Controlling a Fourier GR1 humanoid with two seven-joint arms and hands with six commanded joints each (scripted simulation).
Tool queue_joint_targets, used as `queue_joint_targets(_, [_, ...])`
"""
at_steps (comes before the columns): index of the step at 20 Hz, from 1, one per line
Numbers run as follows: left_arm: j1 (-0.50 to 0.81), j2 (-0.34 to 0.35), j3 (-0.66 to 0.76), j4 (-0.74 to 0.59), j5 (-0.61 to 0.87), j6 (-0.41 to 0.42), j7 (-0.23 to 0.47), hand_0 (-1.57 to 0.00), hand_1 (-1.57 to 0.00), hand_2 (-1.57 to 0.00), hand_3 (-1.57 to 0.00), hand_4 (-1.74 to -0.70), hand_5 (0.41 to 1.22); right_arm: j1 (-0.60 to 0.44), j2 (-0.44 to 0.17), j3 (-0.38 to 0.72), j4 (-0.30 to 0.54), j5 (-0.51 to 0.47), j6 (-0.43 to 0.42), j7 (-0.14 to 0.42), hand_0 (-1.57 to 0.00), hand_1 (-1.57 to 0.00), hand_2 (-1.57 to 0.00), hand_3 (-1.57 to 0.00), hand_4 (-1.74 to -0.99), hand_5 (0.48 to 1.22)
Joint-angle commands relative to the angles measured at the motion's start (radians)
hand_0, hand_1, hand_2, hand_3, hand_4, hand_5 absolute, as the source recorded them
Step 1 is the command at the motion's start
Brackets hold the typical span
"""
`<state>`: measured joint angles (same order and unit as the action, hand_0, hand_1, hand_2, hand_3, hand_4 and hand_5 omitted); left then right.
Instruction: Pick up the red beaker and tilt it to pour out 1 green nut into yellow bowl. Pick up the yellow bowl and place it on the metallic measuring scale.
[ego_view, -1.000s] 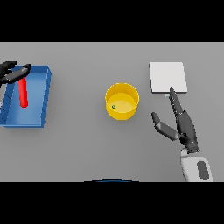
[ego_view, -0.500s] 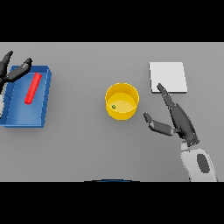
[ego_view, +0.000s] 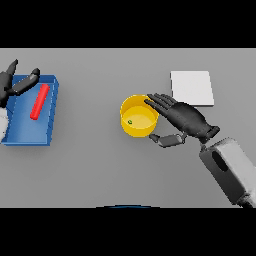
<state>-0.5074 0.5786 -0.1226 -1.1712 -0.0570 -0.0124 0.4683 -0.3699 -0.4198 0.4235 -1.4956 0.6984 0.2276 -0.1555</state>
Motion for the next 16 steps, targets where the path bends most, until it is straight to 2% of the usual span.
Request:
queue_joint_targets(1, [0.006, 0.005, 0.004, 0.009, -0.001, 0.0, -0.014, 0.0, 0.0, 0.0, 0.0, -0.81, 0.687, -0.016, -0.007, 0.022, 0.015, 0.018, 0.016, -0.018, 0.0, 0.0, 0.0, 0.0, -1.167, 0.639])
queue_joint_targets(3, [0.012, 0.009, 0.004, 0.003, 0.001, -0.008, -0.015, 0.0, 0.0, 0.0, 0.0, -0.8, 0.691, -0.081, 0.0, 0.06, 0.07, 0.058, 0.034, -0.016, 0.0, 0.0, 0.0, 0.0, -1.161, 0.643])
queue_joint_targets(7, [0.014, 0.01, 0.006, -0.004, 0.005, -0.009, -0.01, 0.0, 0.0, 0.0, 0.0, -0.81, 0.695, -0.162, 0.003, 0.128, 0.172, 0.104, 0.076, -0.082, 0.0, 0.0, 0.0, 0.0, -1.156, 0.642])
queue_joint_targets(10, [0.007, 0.007, 0.008, 0.0, 0.008, -0.01, -0.005, 0.0, 0.0, 0.0, 0.0, -0.81, 0.693, -0.21, 0.014, 0.173, 0.231, 0.128, 0.118, -0.106, 0.0, 0.0, 0.0, 0.0, -1.157, 0.652])
queue_joint_targets(12, [0.01, 0.015, 0.01, 0.005, 0.004, -0.013, -0.007, 0.0, 0.0, 0.0, 0.0, -0.81, 0.701, -0.25, 0.028, 0.196, 0.272, 0.142, 0.146, -0.097, 0.0, 0.0, 0.0, 0.0, -1.159, 0.663])
queue_joint_targets(14, [0.012, 0.015, 0.008, 0.005, 0.005, -0.017, -0.013, 0.0, 0.0, 0.0, 0.0, -0.81, 0.7, -0.264, 0.025, 0.218, 0.287, 0.155, 0.169, -0.108, 0.0, 0.0, 0.0, 0.0, -1.164, 0.67])
queue_joint_targets(16, [0.013, 0.014, 0.006, 0.011, 0.003, -0.02, -0.028, 0.0, 0.0, 0.0, 0.0, -0.8, 0.703, -0.282, 0.035, 0.24, 0.303, 0.169, 0.198, -0.095, 0.0, 0.0, 0.0, 0.0, -1.174, 0.674])
